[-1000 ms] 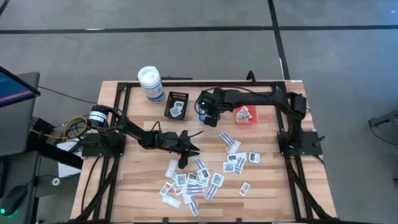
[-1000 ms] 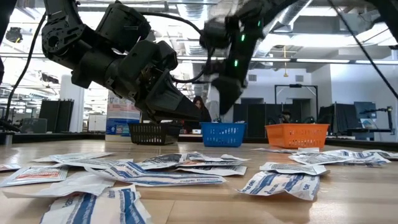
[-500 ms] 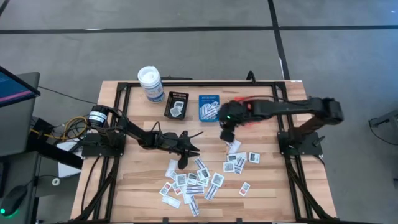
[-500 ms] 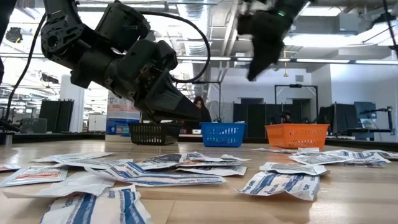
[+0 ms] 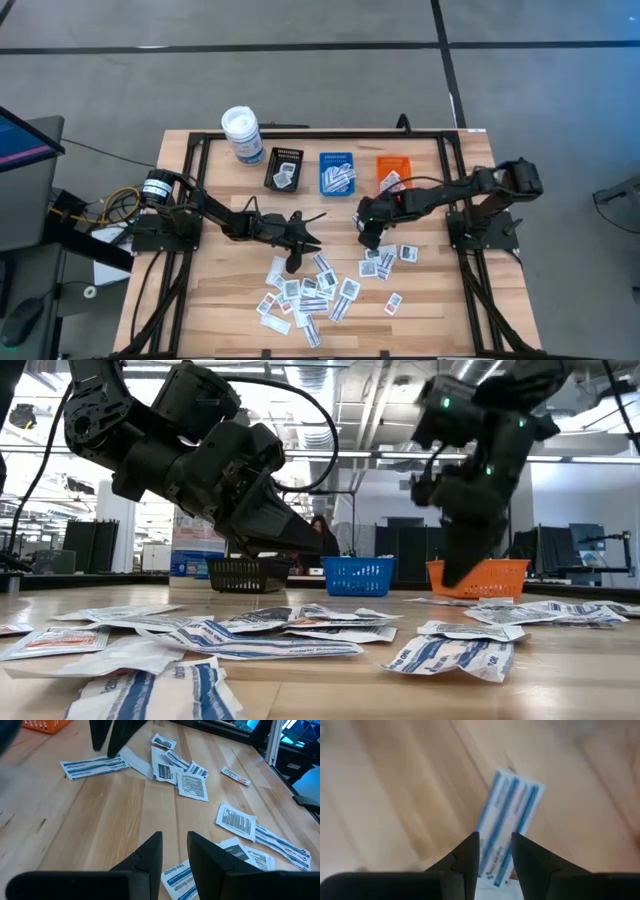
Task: Pick & Place First Aid Supplies
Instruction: Put the blue bandage into the blue bin
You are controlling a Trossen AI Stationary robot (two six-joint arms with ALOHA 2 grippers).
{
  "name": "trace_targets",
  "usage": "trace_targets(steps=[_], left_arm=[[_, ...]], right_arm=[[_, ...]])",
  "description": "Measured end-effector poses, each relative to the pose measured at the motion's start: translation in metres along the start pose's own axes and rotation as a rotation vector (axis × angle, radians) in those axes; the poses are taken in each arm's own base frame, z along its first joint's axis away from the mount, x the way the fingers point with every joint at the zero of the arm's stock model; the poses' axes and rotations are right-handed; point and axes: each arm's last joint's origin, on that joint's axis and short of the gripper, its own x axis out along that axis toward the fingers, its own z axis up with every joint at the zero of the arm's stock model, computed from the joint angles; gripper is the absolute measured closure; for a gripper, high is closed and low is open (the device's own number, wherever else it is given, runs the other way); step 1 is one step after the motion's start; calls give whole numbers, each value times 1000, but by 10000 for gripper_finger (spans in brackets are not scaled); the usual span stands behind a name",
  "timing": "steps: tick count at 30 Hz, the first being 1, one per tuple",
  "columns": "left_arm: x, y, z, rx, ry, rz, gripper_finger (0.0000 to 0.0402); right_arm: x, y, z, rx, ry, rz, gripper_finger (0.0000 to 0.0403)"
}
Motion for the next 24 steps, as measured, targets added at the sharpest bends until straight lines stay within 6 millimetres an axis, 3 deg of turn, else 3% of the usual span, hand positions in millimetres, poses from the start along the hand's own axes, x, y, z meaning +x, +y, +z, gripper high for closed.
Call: trace_targets(steps=[11, 18, 24], left_arm=[[0, 0, 0, 0, -5, -1, 311], [0, 0, 0, 0, -5, -1, 311], [0, 0, 1, 0, -5, -1, 311]], right_arm=[[27, 1, -5, -6, 70, -53, 300], [23, 1, -5, -22, 62, -38, 354], [4, 2, 1, -23, 17, -1, 398]])
